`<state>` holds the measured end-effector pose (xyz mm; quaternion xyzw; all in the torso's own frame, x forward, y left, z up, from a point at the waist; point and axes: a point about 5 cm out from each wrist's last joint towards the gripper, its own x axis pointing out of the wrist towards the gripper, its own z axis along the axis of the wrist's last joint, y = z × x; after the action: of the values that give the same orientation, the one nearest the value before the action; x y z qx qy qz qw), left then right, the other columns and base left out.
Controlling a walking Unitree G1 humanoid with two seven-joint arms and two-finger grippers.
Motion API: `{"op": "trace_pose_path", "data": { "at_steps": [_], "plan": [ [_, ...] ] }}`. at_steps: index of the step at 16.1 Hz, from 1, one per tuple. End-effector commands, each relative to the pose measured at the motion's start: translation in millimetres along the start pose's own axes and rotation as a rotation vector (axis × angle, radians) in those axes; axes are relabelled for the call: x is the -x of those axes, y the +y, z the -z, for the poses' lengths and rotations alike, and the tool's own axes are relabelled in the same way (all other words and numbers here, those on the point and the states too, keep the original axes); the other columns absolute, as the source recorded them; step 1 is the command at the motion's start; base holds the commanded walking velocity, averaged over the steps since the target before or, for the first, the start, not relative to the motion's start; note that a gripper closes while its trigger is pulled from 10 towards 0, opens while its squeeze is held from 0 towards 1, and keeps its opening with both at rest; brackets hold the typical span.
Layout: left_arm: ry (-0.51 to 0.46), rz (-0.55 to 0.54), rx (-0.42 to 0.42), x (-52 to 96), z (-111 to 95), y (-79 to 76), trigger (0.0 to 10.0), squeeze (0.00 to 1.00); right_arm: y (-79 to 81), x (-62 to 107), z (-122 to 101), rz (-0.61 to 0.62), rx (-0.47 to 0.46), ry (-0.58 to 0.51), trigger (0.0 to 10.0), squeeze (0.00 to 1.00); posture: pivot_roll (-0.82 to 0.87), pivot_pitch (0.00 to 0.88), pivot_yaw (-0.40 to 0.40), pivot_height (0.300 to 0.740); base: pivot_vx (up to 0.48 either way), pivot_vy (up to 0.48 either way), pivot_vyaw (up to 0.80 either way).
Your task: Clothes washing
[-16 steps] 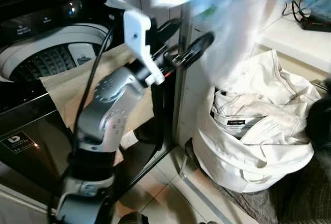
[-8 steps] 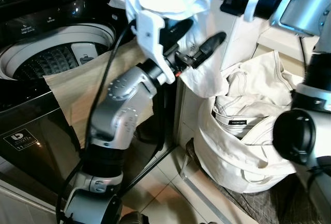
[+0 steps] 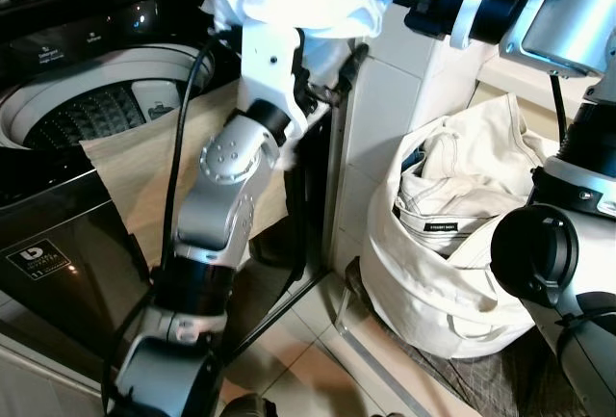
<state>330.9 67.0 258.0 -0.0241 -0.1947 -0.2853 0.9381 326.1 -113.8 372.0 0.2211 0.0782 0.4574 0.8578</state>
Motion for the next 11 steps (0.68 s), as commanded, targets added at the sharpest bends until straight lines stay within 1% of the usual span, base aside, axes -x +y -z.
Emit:
{"op": "trace_pose_path", "data": {
  "at_steps": [1, 2, 4, 5, 6, 7, 8, 9, 11],
  "plan": [
    [-0.015, 0.021, 0.013, 2.3, -1.5, -2.5, 10.0, 1.0, 3.0, 3.2, -2.6, -0.014, -0.002, -0.02, 0.0, 0.0, -0.04, 0.0, 0.039, 0.74, 0.0, 0.0, 0.0],
    [-0.007, 0.017, 0.013, 3.2, 2.2, -3.7, 10.0, 1.0, 3.6, 4.2, -2.9, -0.02, -0.015, -0.027, 0.0, 0.0, -0.03, 0.0, 0.032, 0.74, 0.0, 0.0, 0.0],
    [0.0, -0.027, -0.016, -1.3, 7.0, -1.2, 10.0, 1.0, 6.9, 3.3, -0.6, -0.04, -0.034, -0.021, 0.0, 0.0, -0.03, 0.0, 0.029, 0.74, 0.0, 0.0, 0.0],
    [0.001, -0.059, -0.03, -3.4, 7.6, 3.3, 1.6, 1.0, 7.2, 2.0, 0.9, -0.042, -0.042, -0.016, 0.0, 0.0, -0.03, 0.0, 0.032, 0.74, 0.0, 0.0, 0.0],
    [-0.002, -0.072, -0.016, -4.2, 7.1, 6.4, 0.0, 1.0, 6.6, 1.5, 2.1, -0.038, -0.048, -0.015, 0.0, 0.0, -0.03, 0.0, 0.034, 0.74, 0.0, 0.0, 0.0],
    [-0.003, -0.072, -0.02, -3.6, 6.4, 7.8, 0.0, 1.0, 5.9, 1.5, 2.7, -0.034, -0.054, -0.017, 0.0, 0.0, -0.03, 0.0, 0.037, 0.74, 0.0, 0.0, 0.0],
    [0.004, -0.071, -0.009, -1.9, 7.4, 9.5, 0.0, 0.19, 5.1, 2.3, 3.1, -0.028, -0.06, -0.02, 0.0, 0.0, -0.03, 0.0, 0.038, 0.74, 0.0, 0.0, 0.0],
    [0.01, -0.071, -0.001, -1.2, 8.3, 10.2, 0.0, 0.0, 5.0, 2.9, 3.0, -0.027, -0.061, -0.022, 0.0, 0.0, -0.04, 0.0, 0.038, 0.74, 0.0, 0.0, 0.0],
    [0.008, -0.096, 0.016, -0.8, 9.7, 13.9, 0.0, 0.0, 4.8, 4.7, 2.3, -0.022, -0.064, -0.028, 0.0, 0.0, -0.03, 0.0, 0.038, 0.74, 0.0, 0.0, 0.0]
  ]
}}
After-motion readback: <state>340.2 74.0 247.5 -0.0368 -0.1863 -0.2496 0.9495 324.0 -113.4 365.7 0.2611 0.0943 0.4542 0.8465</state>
